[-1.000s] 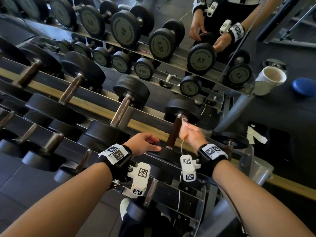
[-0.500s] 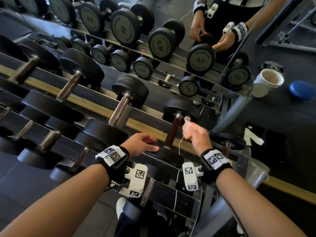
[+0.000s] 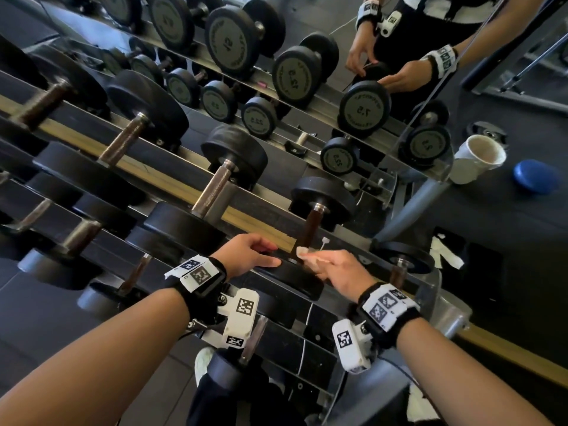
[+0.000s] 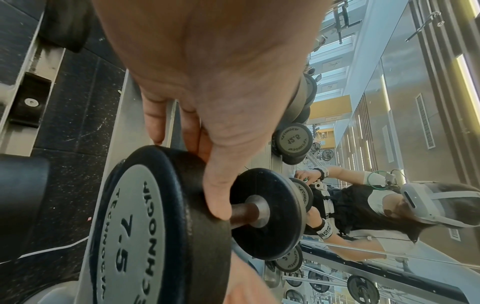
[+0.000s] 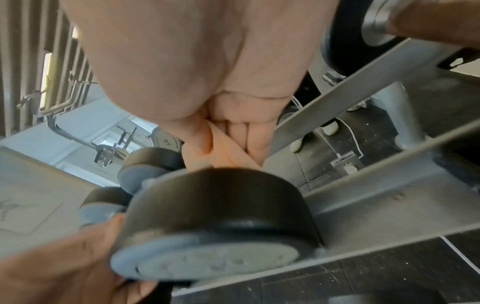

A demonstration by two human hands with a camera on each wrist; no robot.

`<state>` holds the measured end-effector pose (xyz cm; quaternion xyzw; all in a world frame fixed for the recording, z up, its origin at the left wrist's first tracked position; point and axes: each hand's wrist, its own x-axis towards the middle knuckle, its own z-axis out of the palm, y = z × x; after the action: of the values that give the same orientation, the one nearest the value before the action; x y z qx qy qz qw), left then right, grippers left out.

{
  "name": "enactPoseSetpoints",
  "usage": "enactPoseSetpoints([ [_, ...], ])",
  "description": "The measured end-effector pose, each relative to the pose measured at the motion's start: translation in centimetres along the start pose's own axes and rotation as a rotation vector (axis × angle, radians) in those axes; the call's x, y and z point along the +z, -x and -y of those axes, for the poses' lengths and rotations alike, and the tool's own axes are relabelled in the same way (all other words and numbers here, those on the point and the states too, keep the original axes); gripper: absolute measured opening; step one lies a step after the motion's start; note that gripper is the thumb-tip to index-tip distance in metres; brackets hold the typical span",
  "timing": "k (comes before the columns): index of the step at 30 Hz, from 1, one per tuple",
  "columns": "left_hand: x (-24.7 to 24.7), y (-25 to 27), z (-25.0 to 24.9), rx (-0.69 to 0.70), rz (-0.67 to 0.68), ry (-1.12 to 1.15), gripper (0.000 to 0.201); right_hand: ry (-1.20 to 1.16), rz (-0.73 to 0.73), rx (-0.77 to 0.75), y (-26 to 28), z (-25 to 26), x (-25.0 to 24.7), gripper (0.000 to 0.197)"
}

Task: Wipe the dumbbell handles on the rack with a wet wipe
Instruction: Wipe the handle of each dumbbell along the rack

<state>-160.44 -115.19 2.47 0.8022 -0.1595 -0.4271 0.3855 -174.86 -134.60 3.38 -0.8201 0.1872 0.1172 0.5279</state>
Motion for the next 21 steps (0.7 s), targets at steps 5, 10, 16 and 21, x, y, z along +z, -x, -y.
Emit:
enactPoseSetpoints([
  [5, 0.3, 0.3, 0.3, 0.005, -0.018, 0.040, 0.026, 0.066, -0.194, -0.151, -2.9, 2.8, -3.8, 0.027],
  [10, 0.3, 0.4, 0.2, -0.009, -0.016, 0.060, 0.027, 0.752, 0.099, -0.306, -5.8, 2.9, -3.9, 0.046],
  [16, 0.6, 0.7, 0.4, 0.009, -0.044, 0.092, 0.027, 1.169, 0.253, -0.431, -6.5, 2.0, -2.8, 0.049],
  [21, 0.6, 1.0, 0.3, 0.009, -0.056, 0.115, 0.027, 1.362, 0.314, -0.482, -7.5, 2.1, -2.3, 0.046],
])
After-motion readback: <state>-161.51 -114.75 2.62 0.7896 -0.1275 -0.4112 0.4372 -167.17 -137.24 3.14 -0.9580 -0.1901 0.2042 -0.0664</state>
